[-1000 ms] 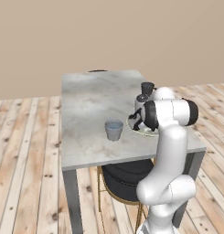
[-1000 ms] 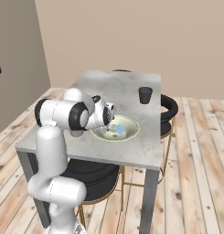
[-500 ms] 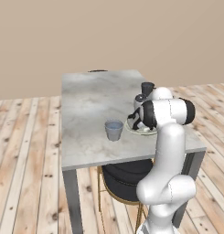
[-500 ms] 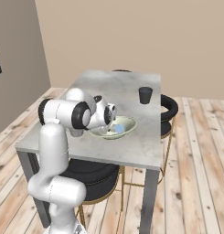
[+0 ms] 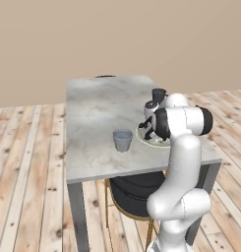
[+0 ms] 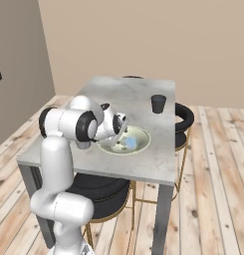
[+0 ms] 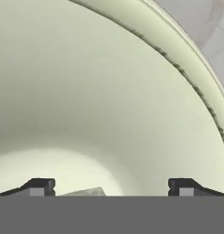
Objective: There are four ice cubes in the ice bowl. Place two ice cubes in each glass of water.
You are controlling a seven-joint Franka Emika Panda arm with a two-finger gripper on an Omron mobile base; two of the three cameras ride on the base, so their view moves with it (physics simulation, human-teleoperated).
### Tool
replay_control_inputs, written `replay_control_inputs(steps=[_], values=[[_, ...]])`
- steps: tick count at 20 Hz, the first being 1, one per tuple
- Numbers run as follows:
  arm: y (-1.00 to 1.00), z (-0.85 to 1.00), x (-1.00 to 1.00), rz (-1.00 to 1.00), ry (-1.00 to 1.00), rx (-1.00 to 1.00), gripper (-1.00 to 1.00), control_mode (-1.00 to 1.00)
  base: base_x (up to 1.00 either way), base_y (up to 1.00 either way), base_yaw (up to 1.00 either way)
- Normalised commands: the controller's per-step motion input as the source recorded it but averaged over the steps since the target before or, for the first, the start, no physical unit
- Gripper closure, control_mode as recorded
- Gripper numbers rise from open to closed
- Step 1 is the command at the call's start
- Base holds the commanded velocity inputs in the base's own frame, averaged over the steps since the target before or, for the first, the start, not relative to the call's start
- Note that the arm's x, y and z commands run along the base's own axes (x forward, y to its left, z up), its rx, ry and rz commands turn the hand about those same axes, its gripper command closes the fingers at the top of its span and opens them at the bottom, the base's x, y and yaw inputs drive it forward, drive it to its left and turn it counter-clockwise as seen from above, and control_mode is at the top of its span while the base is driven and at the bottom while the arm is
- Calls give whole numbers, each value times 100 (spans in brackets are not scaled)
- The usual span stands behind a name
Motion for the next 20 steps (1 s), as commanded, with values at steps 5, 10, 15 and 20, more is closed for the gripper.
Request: replay_control_inputs(steps=[5, 10, 15, 20], values=[[0, -10, 0, -10, 5, 0, -100, -100, 0, 0, 0], [0, -9, 0, -7, 6, 0, -100, -100, 0, 0, 0], [0, -6, -1, -5, 10, 0, -100, -100, 0, 0, 0], [0, 0, -20, -3, 8, 0, -100, -100, 0, 0, 0]])
